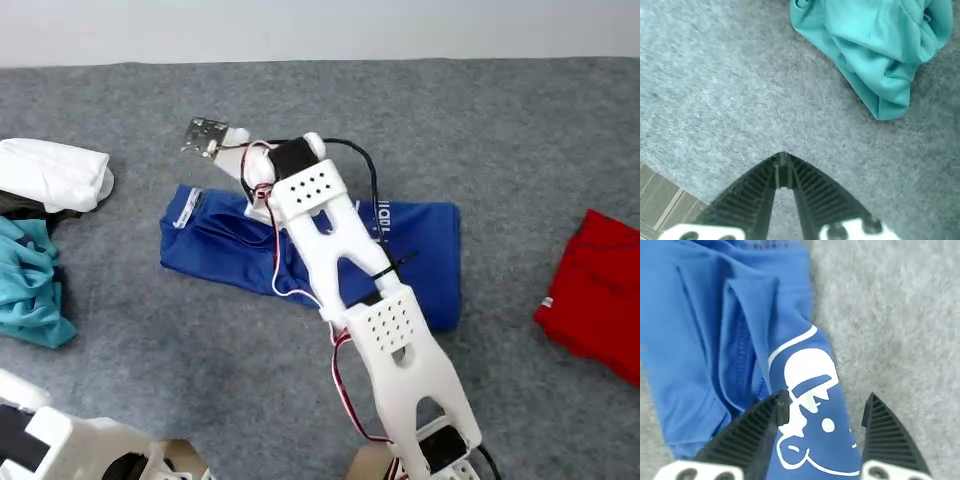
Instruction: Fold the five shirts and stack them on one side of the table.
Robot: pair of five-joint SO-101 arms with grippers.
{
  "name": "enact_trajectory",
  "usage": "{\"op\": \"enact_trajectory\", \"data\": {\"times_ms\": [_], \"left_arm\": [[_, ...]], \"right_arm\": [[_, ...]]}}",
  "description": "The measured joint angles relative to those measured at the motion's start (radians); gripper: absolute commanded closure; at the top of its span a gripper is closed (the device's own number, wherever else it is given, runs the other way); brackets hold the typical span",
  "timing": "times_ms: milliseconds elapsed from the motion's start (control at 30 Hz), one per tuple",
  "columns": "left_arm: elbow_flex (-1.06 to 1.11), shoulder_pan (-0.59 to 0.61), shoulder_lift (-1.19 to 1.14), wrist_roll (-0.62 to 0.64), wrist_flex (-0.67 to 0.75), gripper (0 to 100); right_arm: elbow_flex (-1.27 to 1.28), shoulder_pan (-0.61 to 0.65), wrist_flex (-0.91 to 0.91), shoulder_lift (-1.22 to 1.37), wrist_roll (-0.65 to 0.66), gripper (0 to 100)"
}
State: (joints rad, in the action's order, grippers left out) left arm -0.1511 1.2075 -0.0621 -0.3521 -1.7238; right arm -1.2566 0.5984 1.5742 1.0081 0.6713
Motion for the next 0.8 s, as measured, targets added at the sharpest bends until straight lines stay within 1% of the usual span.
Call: {"op": "enact_trajectory", "data": {"times_ms": [100,167,300,400,567,633,800], "left_arm": [[0.038,0.000,0.000,0.000,0.015,100],[0.040,0.000,0.002,0.000,0.023,100],[0.044,0.000,0.006,0.000,0.038,100],[0.044,0.000,0.006,0.000,0.038,100],[0.044,-0.003,0.006,0.000,0.038,100],[0.044,-0.003,0.006,0.000,0.038,100],[0.044,-0.003,0.006,0.000,0.038,100]], "right_arm": [[-0.058,0.048,0.051,0.000,0.000,76.9],[-0.100,0.089,0.087,0.000,0.000,82.8],[-0.138,0.173,0.129,0.000,0.000,98.3],[-0.140,0.219,0.126,0.023,0.000,97.7],[-0.143,0.219,0.054,0.150,0.000,98.3],[-0.143,0.199,0.006,0.192,0.000,98.2],[-0.143,0.097,-0.109,0.216,0.000,98.1]]}}
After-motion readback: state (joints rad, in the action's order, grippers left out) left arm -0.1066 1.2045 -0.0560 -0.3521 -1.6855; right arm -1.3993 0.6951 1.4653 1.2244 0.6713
